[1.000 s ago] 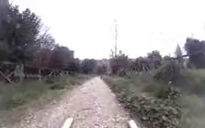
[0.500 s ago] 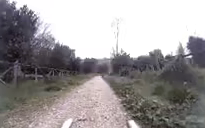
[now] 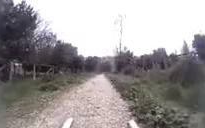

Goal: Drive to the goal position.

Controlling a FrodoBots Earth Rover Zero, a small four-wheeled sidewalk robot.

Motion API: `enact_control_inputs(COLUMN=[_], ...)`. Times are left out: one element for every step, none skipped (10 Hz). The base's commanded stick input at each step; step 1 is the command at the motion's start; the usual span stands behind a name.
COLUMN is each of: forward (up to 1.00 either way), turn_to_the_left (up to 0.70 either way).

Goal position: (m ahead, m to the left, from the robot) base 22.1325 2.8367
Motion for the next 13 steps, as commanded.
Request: enact_control_inputs(forward=[0.7,0.7,0.7,0.7,0.7,0.7,0.7,0.7,0.7,0.7,0.7,0.7,0.7], turn_to_the_left=[0.0,0.0,0.0,0.0,0.0,0.0,0.0,0.0,0.0,0.0,0.0,0.0,0.0])
